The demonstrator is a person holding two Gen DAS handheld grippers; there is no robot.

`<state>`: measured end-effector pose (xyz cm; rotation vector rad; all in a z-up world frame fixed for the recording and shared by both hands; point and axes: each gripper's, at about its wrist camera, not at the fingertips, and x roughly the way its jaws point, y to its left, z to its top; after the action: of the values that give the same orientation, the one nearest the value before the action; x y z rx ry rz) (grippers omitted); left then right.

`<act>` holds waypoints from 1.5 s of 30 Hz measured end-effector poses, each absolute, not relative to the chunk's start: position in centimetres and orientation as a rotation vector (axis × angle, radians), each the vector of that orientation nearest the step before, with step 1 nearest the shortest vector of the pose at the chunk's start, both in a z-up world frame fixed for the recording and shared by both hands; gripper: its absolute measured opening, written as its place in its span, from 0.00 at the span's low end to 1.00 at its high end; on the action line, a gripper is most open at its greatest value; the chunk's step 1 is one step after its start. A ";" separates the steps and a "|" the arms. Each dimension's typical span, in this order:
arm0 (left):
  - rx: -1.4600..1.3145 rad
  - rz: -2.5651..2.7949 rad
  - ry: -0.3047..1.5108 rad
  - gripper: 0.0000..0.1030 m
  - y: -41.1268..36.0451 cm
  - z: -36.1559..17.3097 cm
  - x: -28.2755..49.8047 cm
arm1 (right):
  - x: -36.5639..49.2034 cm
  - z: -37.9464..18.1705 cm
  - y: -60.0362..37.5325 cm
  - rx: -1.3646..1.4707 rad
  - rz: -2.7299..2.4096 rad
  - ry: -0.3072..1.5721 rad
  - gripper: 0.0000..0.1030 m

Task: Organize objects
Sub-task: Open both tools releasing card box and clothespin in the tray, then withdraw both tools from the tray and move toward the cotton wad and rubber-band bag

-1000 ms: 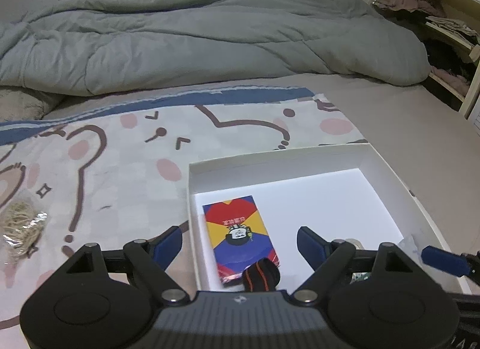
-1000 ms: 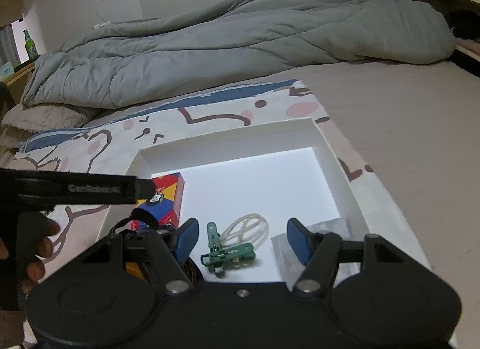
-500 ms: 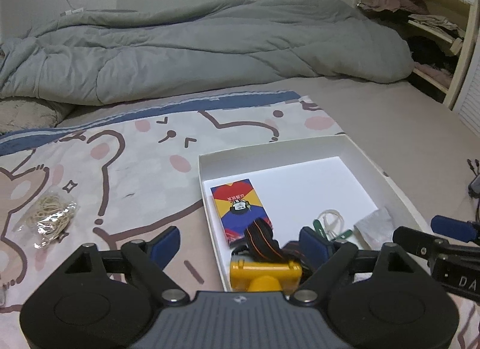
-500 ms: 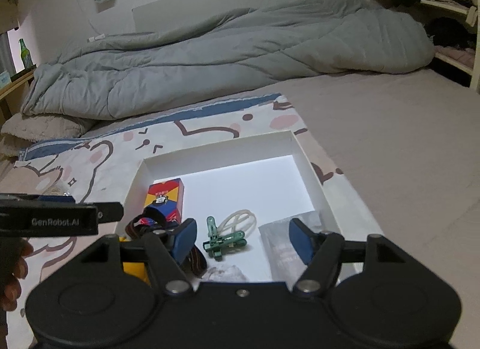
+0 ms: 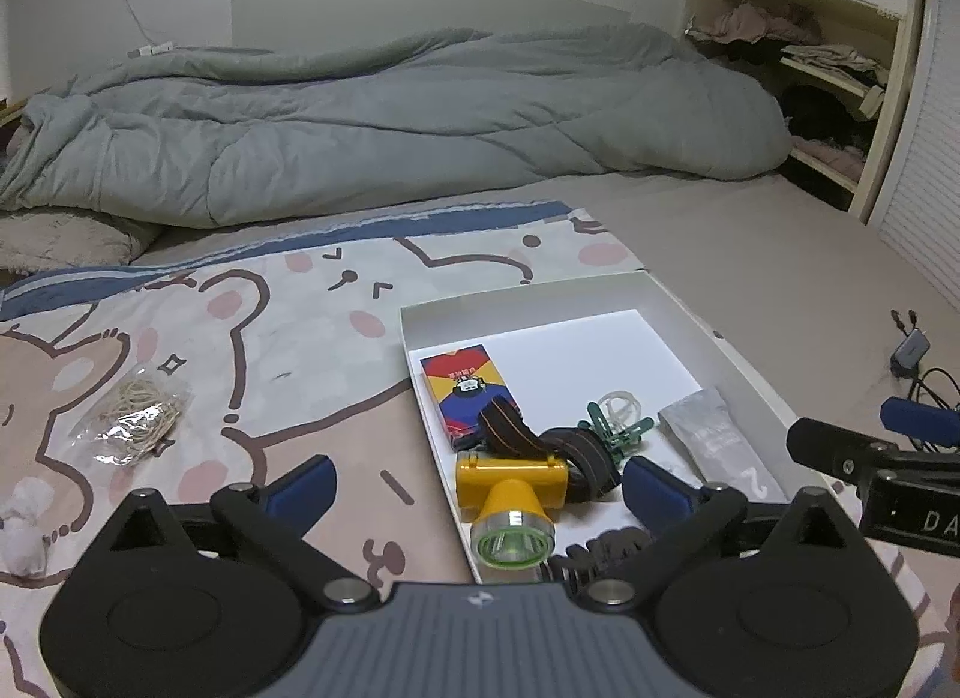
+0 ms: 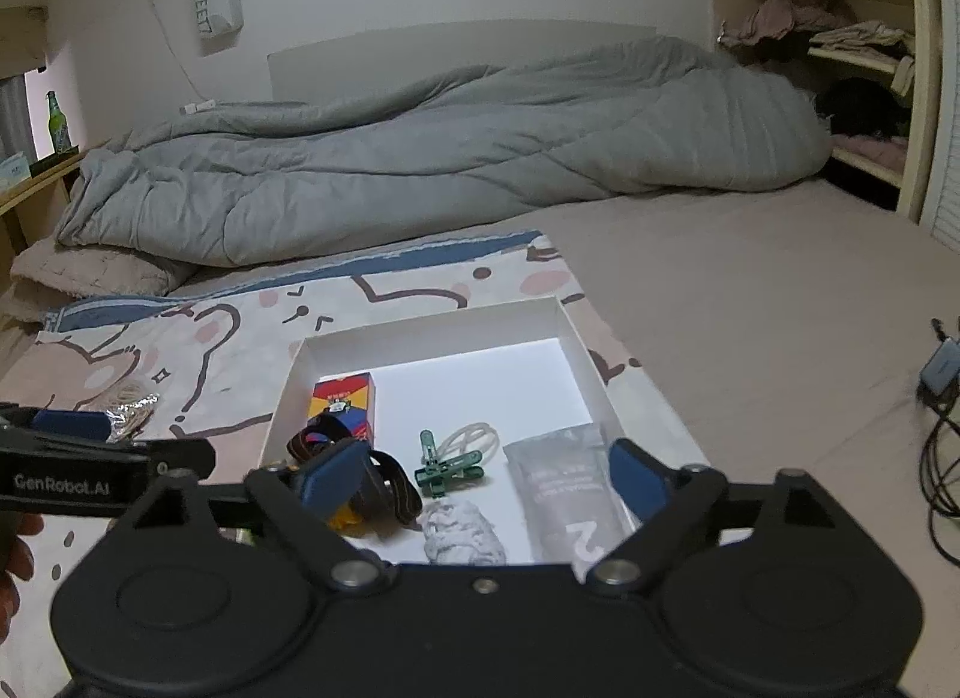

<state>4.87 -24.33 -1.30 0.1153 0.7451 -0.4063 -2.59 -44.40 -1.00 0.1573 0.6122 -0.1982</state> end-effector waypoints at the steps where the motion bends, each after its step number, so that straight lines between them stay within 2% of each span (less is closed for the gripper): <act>1: 0.119 -0.403 0.737 0.99 -24.2 -1.2 4.5 | -3.0 -0.8 -44.2 0.155 -0.199 0.607 0.92; 9: 0.125 -0.398 0.690 1.00 -22.9 -0.2 1.8 | -5.7 0.0 -42.7 0.113 -0.219 0.573 1.00; 30: 0.121 -0.429 0.659 1.00 -19.2 -1.2 -0.2 | -9.4 -1.1 -41.8 0.099 -0.296 0.538 1.00; 45: 0.098 -0.303 0.655 1.00 -12.0 -1.2 1.9 | -5.8 -1.7 -37.0 0.113 -0.213 0.531 1.00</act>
<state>1.92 -11.97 -1.18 0.0984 0.6546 -0.3027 -5.80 -37.01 -1.74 0.1134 0.5310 -0.2128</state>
